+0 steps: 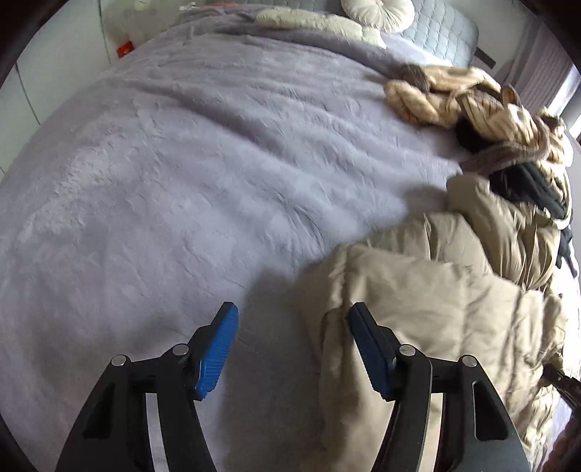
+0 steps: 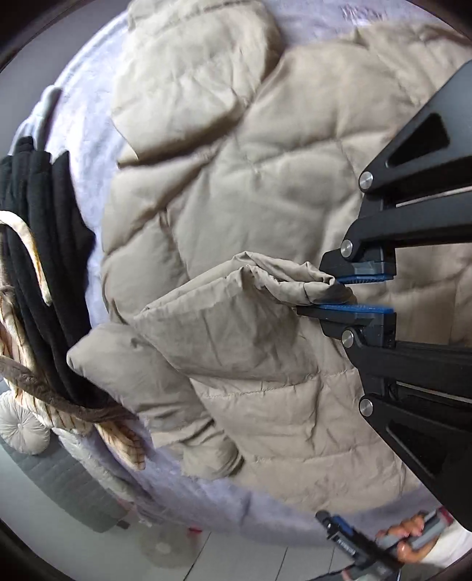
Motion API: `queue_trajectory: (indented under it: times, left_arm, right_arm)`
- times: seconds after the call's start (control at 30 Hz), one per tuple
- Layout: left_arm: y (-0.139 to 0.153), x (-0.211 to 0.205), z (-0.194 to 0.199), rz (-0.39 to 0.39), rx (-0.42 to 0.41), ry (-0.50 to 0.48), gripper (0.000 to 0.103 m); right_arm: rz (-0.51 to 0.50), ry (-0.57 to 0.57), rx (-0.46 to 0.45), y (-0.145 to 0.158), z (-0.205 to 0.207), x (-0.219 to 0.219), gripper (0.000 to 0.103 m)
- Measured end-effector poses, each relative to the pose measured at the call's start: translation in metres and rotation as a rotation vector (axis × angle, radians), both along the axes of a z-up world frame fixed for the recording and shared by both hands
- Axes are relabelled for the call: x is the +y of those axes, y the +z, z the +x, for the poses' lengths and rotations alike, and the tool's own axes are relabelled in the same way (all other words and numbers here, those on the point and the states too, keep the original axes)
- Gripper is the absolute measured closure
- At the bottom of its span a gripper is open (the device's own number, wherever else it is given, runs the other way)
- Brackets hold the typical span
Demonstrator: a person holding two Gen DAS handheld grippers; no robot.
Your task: Fold large clothes
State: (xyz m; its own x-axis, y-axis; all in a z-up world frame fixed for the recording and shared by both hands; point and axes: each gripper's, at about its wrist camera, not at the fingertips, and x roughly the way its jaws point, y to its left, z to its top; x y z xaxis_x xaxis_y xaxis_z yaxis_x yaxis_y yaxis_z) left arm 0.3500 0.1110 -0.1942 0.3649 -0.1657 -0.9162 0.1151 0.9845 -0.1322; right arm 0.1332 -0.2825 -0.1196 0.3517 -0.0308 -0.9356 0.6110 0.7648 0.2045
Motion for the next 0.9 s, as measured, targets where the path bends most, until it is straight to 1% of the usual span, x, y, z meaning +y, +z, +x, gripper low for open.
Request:
queue_trajectory:
  times: [0.07, 0.13, 0.2, 0.27, 0.33, 0.43, 0.47, 0.57, 0.6, 0.63, 0.67, 0.7, 0.73, 0.77, 0.8, 0.83, 0.9]
  left_arm:
    - [-0.013, -0.015, -0.008, 0.038, -0.001, -0.040, 0.036]
    - [-0.029, -0.035, -0.013, 0.125, -0.024, -0.095, 0.036]
    - [-0.035, -0.041, -0.013, 0.156, -0.028, -0.112, 0.036]
    - [-0.026, -0.034, -0.010, 0.138, -0.009, -0.091, 0.036]
    - [-0.012, -0.019, -0.010, 0.098, 0.006, -0.068, 0.036]
    - [0.009, 0.004, -0.019, 0.054, 0.015, -0.044, 0.036]
    - [0.016, 0.012, -0.027, 0.032, 0.018, -0.047, 0.036]
    - [0.026, 0.021, -0.048, -0.042, 0.043, -0.094, 0.036]
    - [0.027, 0.020, -0.055, -0.051, 0.049, -0.117, 0.034]
    - [0.026, 0.017, -0.061, -0.046, 0.051, -0.138, 0.030]
    - [0.022, 0.012, -0.070, -0.003, 0.038, -0.166, 0.023]
    - [0.018, 0.007, -0.076, 0.054, 0.016, -0.188, 0.023]
    - [0.006, 0.001, -0.082, 0.152, -0.010, -0.226, 0.023]
    - [-0.006, -0.002, -0.086, 0.219, -0.012, -0.237, 0.023]
    - [-0.015, -0.001, -0.086, 0.243, 0.000, -0.228, 0.023]
    - [-0.021, 0.003, -0.086, 0.236, 0.015, -0.207, 0.023]
    - [-0.023, 0.016, -0.079, 0.163, 0.053, -0.143, 0.023]
  right_arm:
    - [-0.012, -0.009, 0.033, -0.010, -0.003, -0.006, 0.093]
    - [-0.012, -0.007, 0.044, -0.018, -0.002, -0.007, 0.094]
    - [-0.026, 0.001, 0.057, -0.019, 0.005, -0.007, 0.093]
    - [-0.023, 0.002, 0.064, -0.014, 0.010, -0.003, 0.093]
    - [-0.002, 0.002, 0.052, -0.005, 0.002, 0.005, 0.090]
    - [0.000, 0.003, 0.040, 0.009, -0.009, -0.001, 0.080]
    - [-0.005, 0.005, 0.037, 0.013, -0.012, -0.003, 0.078]
    - [-0.015, 0.016, 0.042, 0.016, -0.024, 0.005, 0.077]
    - [-0.013, 0.015, 0.043, 0.014, -0.029, 0.007, 0.077]
    - [-0.009, 0.014, 0.045, 0.013, -0.032, 0.008, 0.077]
    - [-0.007, 0.011, 0.048, 0.011, -0.035, 0.010, 0.077]
    - [-0.006, 0.012, 0.050, 0.007, -0.042, 0.014, 0.077]
    - [-0.007, 0.014, 0.053, 0.007, -0.050, 0.021, 0.077]
    - [-0.009, 0.018, 0.057, 0.007, -0.054, 0.023, 0.077]
    - [-0.012, 0.022, 0.061, 0.009, -0.055, 0.025, 0.077]
    - [-0.013, 0.025, 0.061, 0.010, -0.062, 0.027, 0.077]
    - [-0.019, 0.032, 0.060, 0.014, -0.068, 0.031, 0.077]
